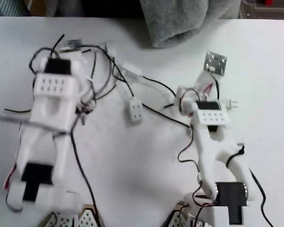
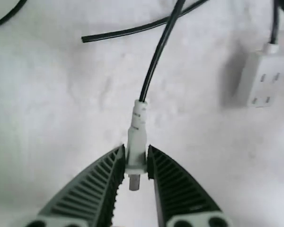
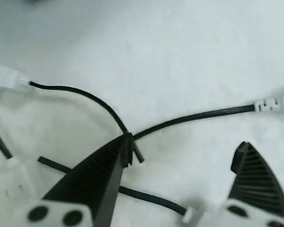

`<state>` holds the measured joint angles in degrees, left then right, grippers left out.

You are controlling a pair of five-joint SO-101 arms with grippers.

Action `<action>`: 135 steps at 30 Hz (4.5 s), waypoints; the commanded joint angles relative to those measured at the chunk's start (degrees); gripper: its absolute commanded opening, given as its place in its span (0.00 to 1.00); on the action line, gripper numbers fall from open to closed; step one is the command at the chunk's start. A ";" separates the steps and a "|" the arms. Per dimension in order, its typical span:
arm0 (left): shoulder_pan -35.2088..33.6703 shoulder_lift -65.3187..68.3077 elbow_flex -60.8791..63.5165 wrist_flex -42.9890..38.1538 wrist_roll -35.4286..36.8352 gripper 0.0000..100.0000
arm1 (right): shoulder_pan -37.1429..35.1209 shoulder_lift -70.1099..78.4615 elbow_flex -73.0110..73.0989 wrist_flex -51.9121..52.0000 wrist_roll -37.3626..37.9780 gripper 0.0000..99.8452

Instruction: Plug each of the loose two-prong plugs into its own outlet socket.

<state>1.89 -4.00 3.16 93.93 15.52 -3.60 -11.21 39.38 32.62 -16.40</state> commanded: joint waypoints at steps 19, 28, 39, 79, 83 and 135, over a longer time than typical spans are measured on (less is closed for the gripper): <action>-0.31 -0.40 30.95 -28.31 -3.34 0.03 | 2.95 -2.42 8.88 -8.40 6.59 0.33; -0.31 8.84 28.04 -30.15 -3.43 0.03 | 2.86 -2.42 8.88 -8.48 6.59 0.33; -1.80 9.10 28.22 -30.07 -3.43 0.03 | 1.80 -2.42 9.58 -8.75 6.68 0.33; -0.31 20.44 18.02 -22.86 -7.82 0.09 | 1.80 -2.42 9.67 -8.75 6.68 0.33; -1.27 28.88 8.00 -15.74 -7.91 0.09 | 1.71 -2.42 9.67 -8.75 6.68 0.33; -1.80 28.44 4.66 -19.16 -8.00 0.16 | 1.63 -2.42 9.76 -9.54 6.68 0.33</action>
<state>-0.75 24.13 11.43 75.74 7.60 -1.58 -11.38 49.58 23.91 -10.33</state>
